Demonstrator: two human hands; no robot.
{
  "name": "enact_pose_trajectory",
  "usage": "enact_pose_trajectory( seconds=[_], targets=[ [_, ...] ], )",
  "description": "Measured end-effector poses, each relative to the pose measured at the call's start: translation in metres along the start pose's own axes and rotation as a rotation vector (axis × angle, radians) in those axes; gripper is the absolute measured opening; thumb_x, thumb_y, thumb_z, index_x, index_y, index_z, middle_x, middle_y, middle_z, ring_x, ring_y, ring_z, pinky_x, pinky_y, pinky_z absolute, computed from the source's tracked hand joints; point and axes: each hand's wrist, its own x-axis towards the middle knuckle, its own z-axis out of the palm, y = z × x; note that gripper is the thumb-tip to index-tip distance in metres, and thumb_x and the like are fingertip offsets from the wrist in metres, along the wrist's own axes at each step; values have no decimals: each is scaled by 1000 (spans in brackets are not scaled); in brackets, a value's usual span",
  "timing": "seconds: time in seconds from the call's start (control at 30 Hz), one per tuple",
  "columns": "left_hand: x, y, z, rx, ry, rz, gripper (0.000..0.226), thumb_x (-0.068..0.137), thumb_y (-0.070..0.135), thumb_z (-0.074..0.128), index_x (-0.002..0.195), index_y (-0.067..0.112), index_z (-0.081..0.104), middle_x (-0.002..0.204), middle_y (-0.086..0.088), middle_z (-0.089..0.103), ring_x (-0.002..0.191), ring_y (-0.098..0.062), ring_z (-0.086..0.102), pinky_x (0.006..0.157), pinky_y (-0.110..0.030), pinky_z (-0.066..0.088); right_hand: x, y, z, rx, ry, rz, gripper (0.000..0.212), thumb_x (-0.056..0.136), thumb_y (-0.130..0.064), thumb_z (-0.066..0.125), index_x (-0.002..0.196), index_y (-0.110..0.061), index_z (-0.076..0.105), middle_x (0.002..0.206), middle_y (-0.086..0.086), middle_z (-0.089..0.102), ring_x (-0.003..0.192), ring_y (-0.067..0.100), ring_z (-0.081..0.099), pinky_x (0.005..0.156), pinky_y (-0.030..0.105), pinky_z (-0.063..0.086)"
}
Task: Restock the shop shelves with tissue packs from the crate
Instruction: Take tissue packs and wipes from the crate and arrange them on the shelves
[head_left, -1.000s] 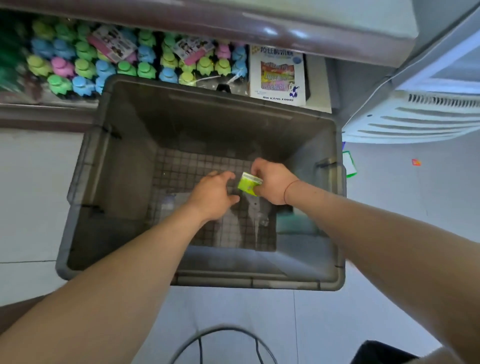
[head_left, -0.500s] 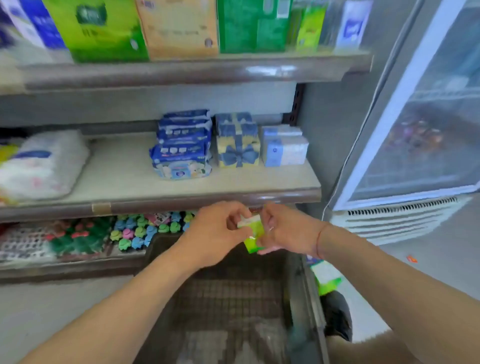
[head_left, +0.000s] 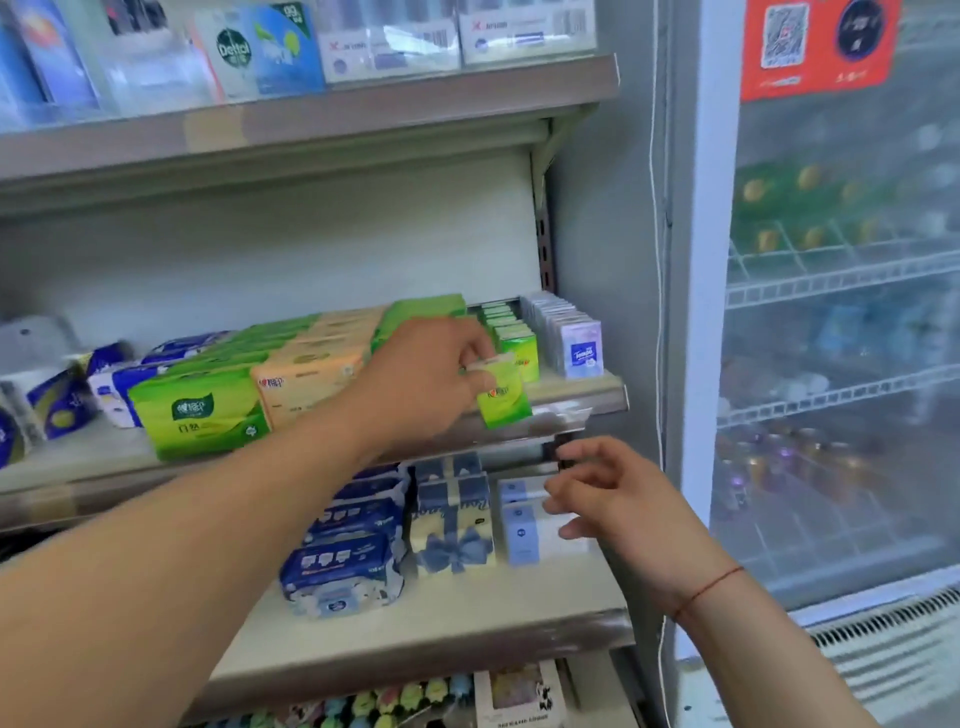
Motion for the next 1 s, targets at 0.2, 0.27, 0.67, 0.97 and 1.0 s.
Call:
enact_pose_trajectory(
  seconds=[0.2,0.27,0.67,0.97,1.0],
  targets=[
    [82,9,8,249,49,37,25,91,39,70,113,26,66,108,4,70,109,-26,58,97,-41,46,17,-5,-20,-28,-12,-6,16,91,-1,68,103,-12,72,94,13,74,84,22,75,67,30,63],
    [97,13,19,332,46,53,25,94,38,65,116,25,64,110,3,69,112,-27,53,97,-41,42,21,-4,-23,-29,-26,1,15,91,-2,68,102,-13,73,94,13,74,85,22,75,67,29,62],
    [117,-4,71,620,44,109,18,97,36,59,109,24,64,109,5,69,108,-25,48,83,-40,29,45,3,-31,33,-71,5,12,91,-8,72,100,-15,73,94,12,76,86,19,75,62,21,56],
    [121,-3,69,668,59,154,23,99,38,58,116,26,67,111,3,66,112,-25,47,86,-40,31,44,7,-31,71,-77,26,12,90,-7,73,100,-14,73,93,13,76,88,23,75,61,21,55],
    [120,-3,69,681,59,160,23,100,38,58,116,26,67,110,3,66,111,-25,47,85,-40,31,43,8,-31,71,-79,28,12,90,-8,73,100,-14,73,93,12,76,88,24,75,61,21,55]
  ],
)
